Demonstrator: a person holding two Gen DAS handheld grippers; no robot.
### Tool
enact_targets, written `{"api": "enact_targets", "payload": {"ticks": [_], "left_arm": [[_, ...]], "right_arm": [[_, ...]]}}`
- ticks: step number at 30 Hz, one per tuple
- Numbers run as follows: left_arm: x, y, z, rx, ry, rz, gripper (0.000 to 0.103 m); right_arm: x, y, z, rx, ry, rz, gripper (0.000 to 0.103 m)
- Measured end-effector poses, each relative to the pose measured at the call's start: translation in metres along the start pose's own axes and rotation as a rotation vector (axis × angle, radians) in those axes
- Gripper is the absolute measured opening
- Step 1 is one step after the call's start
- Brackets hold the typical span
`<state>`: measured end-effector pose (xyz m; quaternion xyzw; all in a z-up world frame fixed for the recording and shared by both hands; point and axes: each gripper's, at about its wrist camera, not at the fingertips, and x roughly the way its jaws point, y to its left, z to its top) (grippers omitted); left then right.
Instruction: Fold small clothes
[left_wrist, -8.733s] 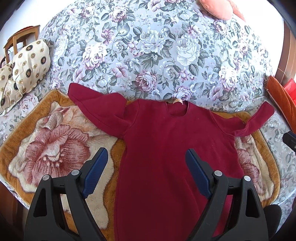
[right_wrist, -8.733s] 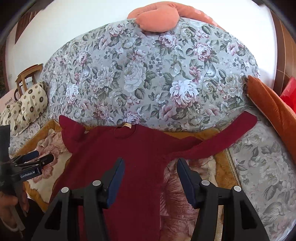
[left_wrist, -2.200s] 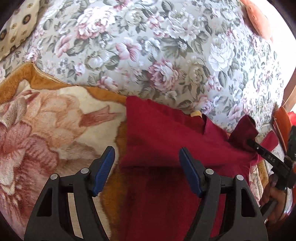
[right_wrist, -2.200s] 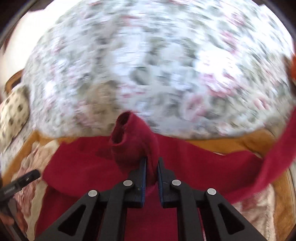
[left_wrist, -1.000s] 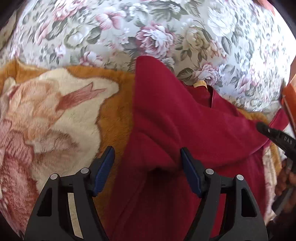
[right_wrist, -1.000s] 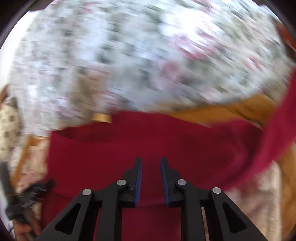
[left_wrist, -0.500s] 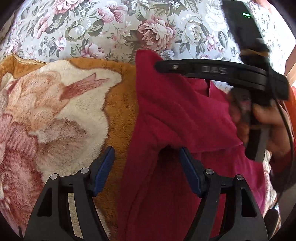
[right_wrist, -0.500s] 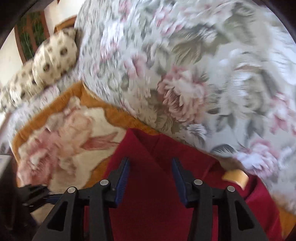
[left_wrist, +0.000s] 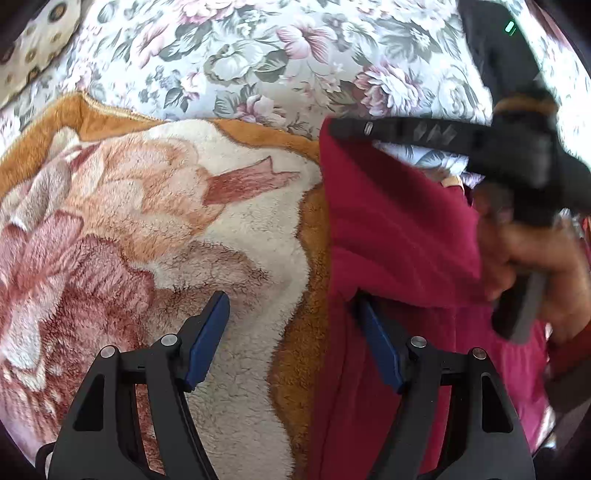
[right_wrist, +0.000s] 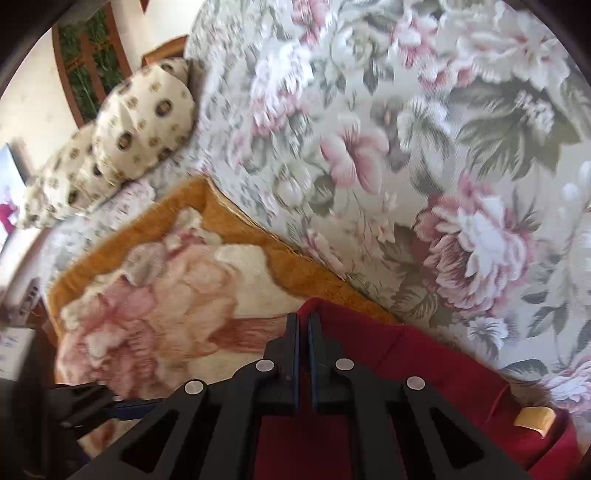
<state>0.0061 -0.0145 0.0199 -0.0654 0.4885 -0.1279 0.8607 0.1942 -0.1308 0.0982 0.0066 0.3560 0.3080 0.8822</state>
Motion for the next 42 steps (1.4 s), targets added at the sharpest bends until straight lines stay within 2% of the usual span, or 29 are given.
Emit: {"api": "enact_targets", "payload": {"ticks": [2, 4, 6, 10, 12, 14, 16, 18, 19, 20, 21, 22, 23, 25, 27, 28, 30, 31, 34, 37, 38, 39, 42], "left_arm": [[-0.003, 0.0, 0.002, 0.007, -0.008, 0.008, 0.072], [-0.011, 0.0, 0.002, 0.007, -0.03, 0.004, 0.072], [-0.024, 0.002, 0.004, 0.003, -0.063, -0.023, 0.072], [-0.044, 0.002, 0.007, -0.014, -0.156, -0.084, 0.072], [-0.043, -0.004, 0.008, -0.007, -0.163, -0.106, 0.072], [-0.036, -0.014, 0.011, 0.022, -0.17, -0.108, 0.072], [-0.03, -0.024, 0.015, 0.037, -0.164, -0.113, 0.072], [-0.013, -0.03, 0.022, 0.04, -0.134, -0.126, 0.072], [-0.005, -0.032, 0.023, 0.04, -0.102, -0.098, 0.072], [0.007, -0.031, 0.024, 0.031, -0.061, -0.062, 0.072], [0.017, -0.029, 0.023, 0.019, -0.022, -0.055, 0.072], [0.025, -0.025, 0.021, 0.003, 0.008, -0.06, 0.072], [0.021, -0.024, 0.02, -0.001, -0.023, -0.065, 0.072], [0.018, -0.026, 0.023, 0.008, -0.014, -0.062, 0.072], [0.017, -0.028, 0.021, 0.022, -0.032, -0.053, 0.072], [0.018, -0.028, 0.021, 0.025, -0.037, -0.049, 0.072], [0.016, -0.03, 0.019, 0.033, -0.047, -0.049, 0.072], [0.012, -0.032, 0.019, 0.036, -0.056, -0.062, 0.072], [-0.003, -0.035, 0.018, 0.047, -0.118, -0.101, 0.072], [-0.022, -0.043, 0.017, 0.087, -0.206, -0.109, 0.072], [-0.026, -0.044, 0.016, 0.097, -0.221, -0.108, 0.072], [-0.028, -0.045, 0.015, 0.105, -0.233, -0.107, 0.072], [-0.025, -0.046, 0.016, 0.111, -0.216, -0.102, 0.072]], "right_arm": [[0.008, -0.002, -0.005, 0.02, 0.038, -0.032, 0.005], [-0.006, -0.006, -0.01, 0.06, 0.041, -0.031, 0.007], [-0.035, -0.011, -0.02, 0.091, -0.003, -0.053, 0.013], [-0.12, -0.03, -0.065, 0.186, -0.107, -0.136, 0.014], [-0.151, -0.049, -0.092, 0.245, -0.107, -0.259, 0.015], [-0.173, -0.072, -0.122, 0.284, -0.064, -0.432, 0.015], [-0.186, -0.096, -0.147, 0.345, -0.02, -0.539, 0.015], [-0.197, -0.117, -0.167, 0.418, -0.001, -0.601, 0.015], [-0.201, -0.129, -0.178, 0.458, 0.011, -0.636, 0.015], [-0.202, -0.139, -0.189, 0.493, 0.029, -0.654, 0.015], [-0.199, -0.15, -0.199, 0.526, 0.062, -0.628, 0.015], [-0.203, -0.152, -0.203, 0.533, 0.033, -0.603, 0.015], [-0.211, -0.152, -0.205, 0.541, 0.013, -0.59, 0.015], [-0.22, -0.148, -0.204, 0.564, 0.014, -0.59, 0.015], [-0.232, -0.141, -0.202, 0.553, -0.044, -0.603, 0.015], [-0.232, -0.141, -0.203, 0.546, -0.046, -0.614, 0.016], [-0.219, -0.151, -0.21, 0.571, 0.039, -0.608, 0.018], [-0.218, -0.152, -0.209, 0.583, 0.036, -0.594, 0.018], [-0.248, -0.151, -0.209, 0.624, -0.038, -0.581, 0.018], [-0.291, -0.156, -0.211, 0.65, -0.128, -0.681, 0.022], [-0.31, -0.164, -0.214, 0.669, -0.146, -0.748, 0.029], [-0.321, -0.172, -0.216, 0.688, -0.149, -0.79, 0.033], [-0.339, -0.206, -0.224, 0.796, -0.105, -0.869, 0.034]]}}
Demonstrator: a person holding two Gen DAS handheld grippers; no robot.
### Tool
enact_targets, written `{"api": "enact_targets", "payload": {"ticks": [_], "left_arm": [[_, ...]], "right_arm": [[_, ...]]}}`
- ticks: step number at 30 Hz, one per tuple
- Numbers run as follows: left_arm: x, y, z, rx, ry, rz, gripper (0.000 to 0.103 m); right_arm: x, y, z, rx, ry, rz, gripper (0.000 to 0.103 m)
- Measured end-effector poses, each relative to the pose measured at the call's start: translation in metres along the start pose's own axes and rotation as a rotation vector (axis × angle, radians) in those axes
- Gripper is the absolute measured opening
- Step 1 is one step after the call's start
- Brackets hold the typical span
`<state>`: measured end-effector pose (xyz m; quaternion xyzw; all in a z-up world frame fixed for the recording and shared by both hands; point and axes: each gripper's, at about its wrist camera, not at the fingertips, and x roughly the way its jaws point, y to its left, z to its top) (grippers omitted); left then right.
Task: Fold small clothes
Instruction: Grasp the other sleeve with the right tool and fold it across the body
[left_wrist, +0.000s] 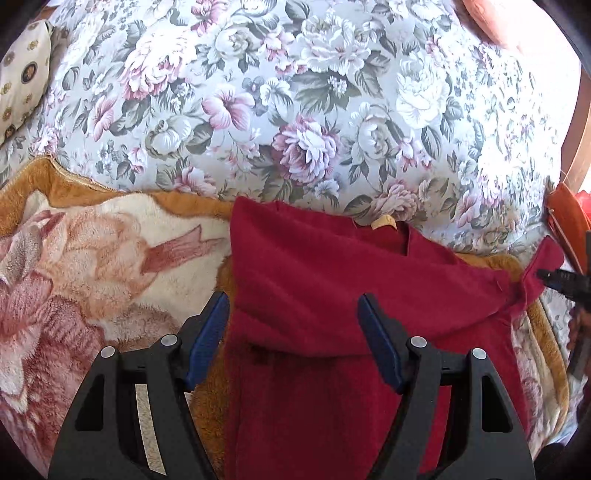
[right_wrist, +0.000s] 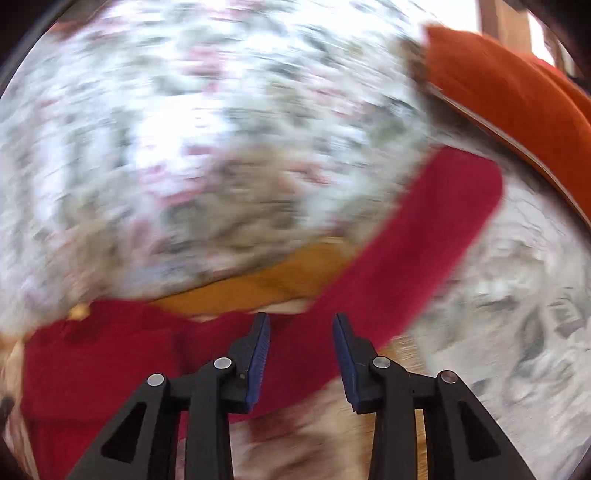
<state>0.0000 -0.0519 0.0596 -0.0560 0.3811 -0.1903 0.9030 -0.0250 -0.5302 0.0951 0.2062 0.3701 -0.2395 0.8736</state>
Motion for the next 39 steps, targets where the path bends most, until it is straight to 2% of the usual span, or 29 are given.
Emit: {"api": "enact_targets", "payload": {"ticks": [2, 7, 10, 12, 13, 15, 20, 22, 23, 24, 26, 32, 35, 37, 39], "left_arm": [[0.006, 0.003, -0.001, -0.016, 0.02, 0.004, 0.072], [0.012, 0.007, -0.004, -0.045, 0.042, -0.009, 0.072], [0.014, 0.006, -0.004, -0.029, 0.045, 0.002, 0.072], [0.015, 0.006, -0.004, -0.022, 0.044, 0.003, 0.072], [0.015, 0.006, -0.004, -0.021, 0.043, 0.004, 0.072], [0.014, 0.006, -0.004, -0.02, 0.042, 0.004, 0.072], [0.011, 0.01, -0.003, -0.041, 0.034, -0.008, 0.072], [0.011, 0.01, -0.003, -0.045, 0.036, -0.008, 0.072], [0.012, 0.009, -0.004, -0.044, 0.038, -0.007, 0.072], [0.012, 0.009, -0.004, -0.042, 0.041, -0.004, 0.072], [0.013, 0.008, -0.004, -0.035, 0.043, 0.0, 0.072], [0.018, 0.006, -0.005, -0.024, 0.054, 0.007, 0.072], [0.016, 0.006, -0.004, -0.022, 0.047, 0.005, 0.072], [0.016, 0.007, -0.004, -0.023, 0.044, 0.006, 0.072], [0.015, 0.008, -0.003, -0.027, 0.041, 0.007, 0.072]], "right_arm": [[0.014, -0.018, 0.013, 0.073, 0.047, -0.031, 0.034], [0.038, -0.026, 0.029, 0.193, 0.065, -0.095, 0.034], [0.05, -0.027, 0.034, 0.231, 0.061, -0.167, 0.034], [0.053, -0.023, 0.037, 0.207, 0.044, -0.191, 0.034], [0.054, -0.023, 0.038, 0.199, 0.04, -0.195, 0.034], [0.053, -0.026, 0.038, 0.201, 0.037, -0.203, 0.017], [0.041, -0.047, 0.038, 0.233, 0.007, -0.099, 0.014], [0.032, -0.054, 0.04, 0.238, -0.005, -0.095, 0.021], [0.032, -0.056, 0.041, 0.24, 0.0, -0.104, 0.034], [0.034, -0.056, 0.042, 0.244, 0.011, -0.112, 0.037], [0.042, -0.056, 0.045, 0.258, 0.038, -0.134, 0.037], [0.054, -0.037, 0.052, 0.2, 0.046, -0.199, 0.037], [0.051, -0.038, 0.049, 0.186, 0.042, -0.2, 0.014], [0.043, -0.039, 0.043, 0.191, 0.031, -0.167, 0.008], [0.035, -0.036, 0.035, 0.195, 0.001, -0.117, 0.007]]}}
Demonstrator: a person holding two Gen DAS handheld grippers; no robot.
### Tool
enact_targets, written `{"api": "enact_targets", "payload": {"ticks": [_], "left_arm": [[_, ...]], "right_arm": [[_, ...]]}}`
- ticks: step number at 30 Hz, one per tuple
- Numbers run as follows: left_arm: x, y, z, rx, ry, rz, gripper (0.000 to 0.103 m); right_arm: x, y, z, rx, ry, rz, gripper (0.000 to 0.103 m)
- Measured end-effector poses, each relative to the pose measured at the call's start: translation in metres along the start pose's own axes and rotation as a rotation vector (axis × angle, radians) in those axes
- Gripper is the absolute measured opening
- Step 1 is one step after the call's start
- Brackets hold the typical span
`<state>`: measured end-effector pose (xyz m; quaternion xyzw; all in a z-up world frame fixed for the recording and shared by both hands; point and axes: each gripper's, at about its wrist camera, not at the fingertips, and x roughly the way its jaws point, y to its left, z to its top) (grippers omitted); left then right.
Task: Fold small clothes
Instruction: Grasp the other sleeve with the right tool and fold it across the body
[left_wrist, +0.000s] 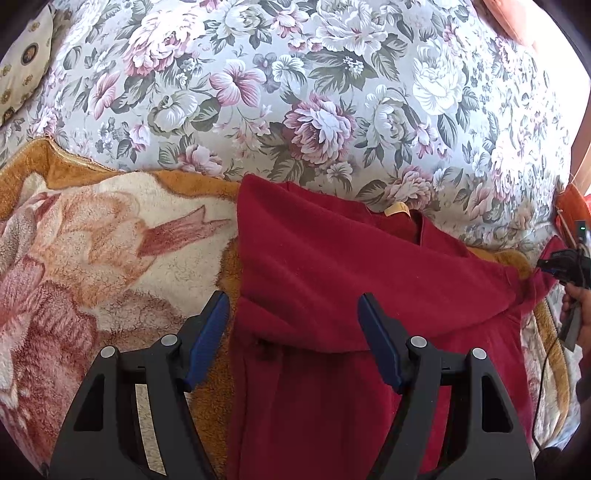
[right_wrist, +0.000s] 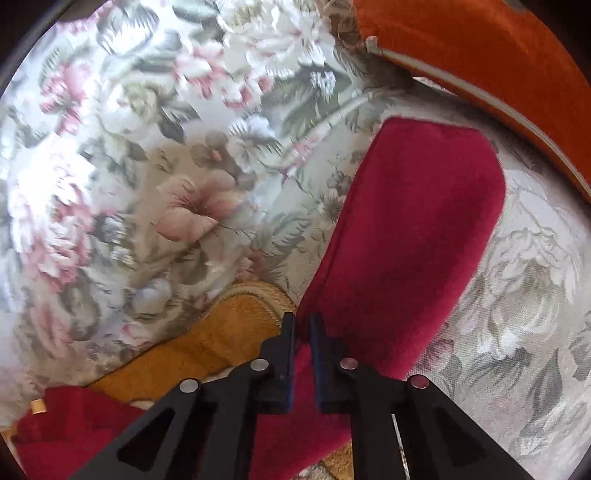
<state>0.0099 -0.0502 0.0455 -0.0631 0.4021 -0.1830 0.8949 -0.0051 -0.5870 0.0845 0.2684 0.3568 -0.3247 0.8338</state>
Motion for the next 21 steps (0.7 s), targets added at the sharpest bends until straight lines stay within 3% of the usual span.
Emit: {"api": "enact_targets", "payload": {"ticks": [3, 5, 6, 11, 13, 16, 17, 18, 20, 21], "left_arm": [[-0.002, 0.005, 0.002, -0.014, -0.011, -0.002, 0.072], [-0.005, 0.008, 0.004, -0.032, -0.023, -0.01, 0.072], [-0.006, 0.01, 0.004, -0.042, -0.027, -0.02, 0.072], [-0.006, 0.022, 0.007, -0.112, -0.026, -0.093, 0.072], [-0.005, 0.025, 0.007, -0.121, -0.024, -0.084, 0.072], [-0.006, 0.03, 0.008, -0.144, -0.022, -0.094, 0.072], [-0.007, 0.03, 0.009, -0.149, -0.026, -0.099, 0.072], [-0.009, 0.03, 0.009, -0.148, -0.034, -0.101, 0.072], [-0.011, 0.028, 0.01, -0.136, -0.042, -0.092, 0.072], [-0.011, 0.027, 0.01, -0.13, -0.043, -0.089, 0.072]], "right_arm": [[-0.032, 0.009, -0.007, -0.043, -0.055, 0.13, 0.006], [-0.064, 0.031, -0.011, -0.119, -0.087, 0.293, 0.006], [-0.075, 0.042, -0.014, -0.153, -0.096, 0.35, 0.0], [-0.141, 0.152, -0.063, -0.452, -0.111, 0.72, 0.0], [-0.15, 0.189, -0.088, -0.549, -0.09, 0.783, 0.0], [-0.137, 0.204, -0.107, -0.568, -0.135, 0.632, 0.001], [-0.125, 0.2, -0.103, -0.541, -0.15, 0.538, 0.007], [-0.109, 0.192, -0.096, -0.502, -0.153, 0.428, 0.018], [-0.081, 0.166, -0.076, -0.433, -0.147, 0.287, 0.04], [-0.07, 0.152, -0.066, -0.394, -0.143, 0.228, 0.042]]}}
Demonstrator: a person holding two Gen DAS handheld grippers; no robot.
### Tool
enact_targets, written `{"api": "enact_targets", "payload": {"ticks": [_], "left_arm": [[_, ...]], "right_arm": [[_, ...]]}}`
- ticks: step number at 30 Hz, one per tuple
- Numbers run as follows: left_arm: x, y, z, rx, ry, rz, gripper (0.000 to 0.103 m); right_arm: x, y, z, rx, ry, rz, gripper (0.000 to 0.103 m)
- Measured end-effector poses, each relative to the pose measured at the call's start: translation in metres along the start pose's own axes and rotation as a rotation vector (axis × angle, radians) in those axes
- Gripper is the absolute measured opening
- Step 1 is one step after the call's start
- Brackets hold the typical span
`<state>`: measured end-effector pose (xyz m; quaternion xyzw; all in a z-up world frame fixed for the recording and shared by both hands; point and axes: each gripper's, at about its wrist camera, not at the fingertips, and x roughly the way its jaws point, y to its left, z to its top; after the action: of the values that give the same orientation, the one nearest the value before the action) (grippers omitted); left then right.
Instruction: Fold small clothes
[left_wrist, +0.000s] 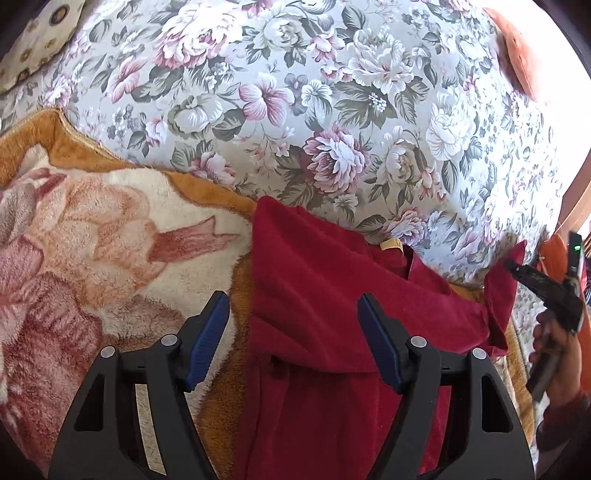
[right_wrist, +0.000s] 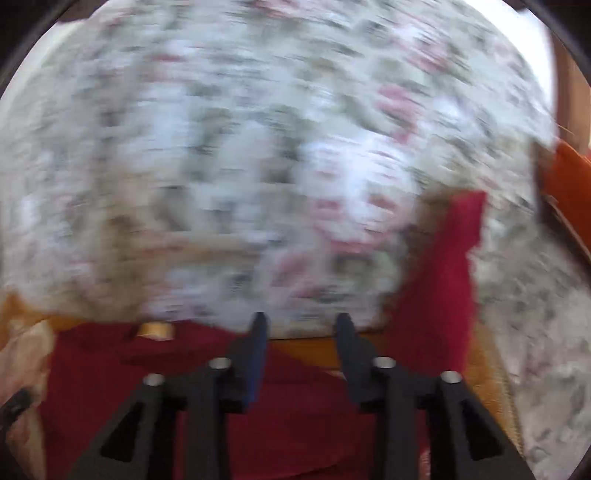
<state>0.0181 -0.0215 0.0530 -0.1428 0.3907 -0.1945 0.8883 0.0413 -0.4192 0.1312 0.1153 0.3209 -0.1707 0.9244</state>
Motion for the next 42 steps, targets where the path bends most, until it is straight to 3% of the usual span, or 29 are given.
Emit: {"api": "enact_targets", "payload": {"ticks": [4, 7, 10, 11, 12, 14, 17, 21, 23, 26, 28, 31, 33, 36, 42], "left_arm": [[0.007, -0.006, -0.004, 0.014, 0.02, -0.001, 0.072], [0.014, -0.012, -0.008, 0.039, 0.046, 0.004, 0.072], [0.017, -0.016, -0.01, 0.077, 0.05, 0.03, 0.072], [0.017, -0.017, -0.01, 0.082, 0.048, 0.034, 0.072], [0.017, -0.016, -0.01, 0.082, 0.047, 0.032, 0.072], [0.017, -0.015, -0.01, 0.074, 0.048, 0.025, 0.072], [0.016, -0.014, -0.009, 0.063, 0.047, 0.022, 0.072], [0.013, -0.012, -0.009, 0.049, 0.038, 0.018, 0.072], [0.012, -0.01, -0.008, 0.041, 0.035, 0.018, 0.072], [0.009, -0.008, -0.006, 0.032, 0.026, 0.007, 0.072], [0.008, -0.007, -0.006, 0.028, 0.019, 0.005, 0.072], [0.008, -0.006, -0.005, 0.023, 0.016, 0.003, 0.072], [0.008, -0.007, -0.006, 0.027, 0.016, 0.001, 0.072], [0.006, -0.007, -0.005, 0.031, 0.009, -0.008, 0.072], [0.006, -0.007, -0.004, 0.018, -0.005, -0.031, 0.072]], "right_arm": [[0.027, -0.054, -0.001, 0.098, 0.029, -0.184, 0.045], [0.05, -0.066, -0.008, 0.104, 0.091, -0.169, 0.046], [0.083, -0.084, -0.02, 0.15, 0.211, -0.181, 0.045], [0.087, -0.093, -0.024, 0.193, 0.22, -0.139, 0.037], [0.088, -0.104, -0.029, 0.24, 0.222, -0.083, 0.022], [0.083, -0.121, -0.036, 0.308, 0.218, -0.044, 0.002], [0.052, -0.13, -0.036, 0.356, 0.126, 0.111, 0.002], [0.006, -0.107, -0.018, 0.262, 0.038, 0.244, 0.002], [-0.002, -0.099, -0.011, 0.268, 0.033, 0.309, 0.002], [-0.02, -0.081, -0.007, 0.255, 0.028, 0.472, 0.002], [-0.037, -0.051, -0.008, 0.217, 0.038, 0.603, 0.002], [-0.056, 0.009, -0.018, 0.06, 0.06, 0.768, 0.002], [-0.053, 0.037, -0.031, -0.005, 0.085, 0.778, 0.002], [-0.026, 0.055, -0.049, -0.024, 0.207, 0.726, 0.004], [-0.017, 0.038, -0.058, 0.06, 0.21, 0.733, 0.011]]}}
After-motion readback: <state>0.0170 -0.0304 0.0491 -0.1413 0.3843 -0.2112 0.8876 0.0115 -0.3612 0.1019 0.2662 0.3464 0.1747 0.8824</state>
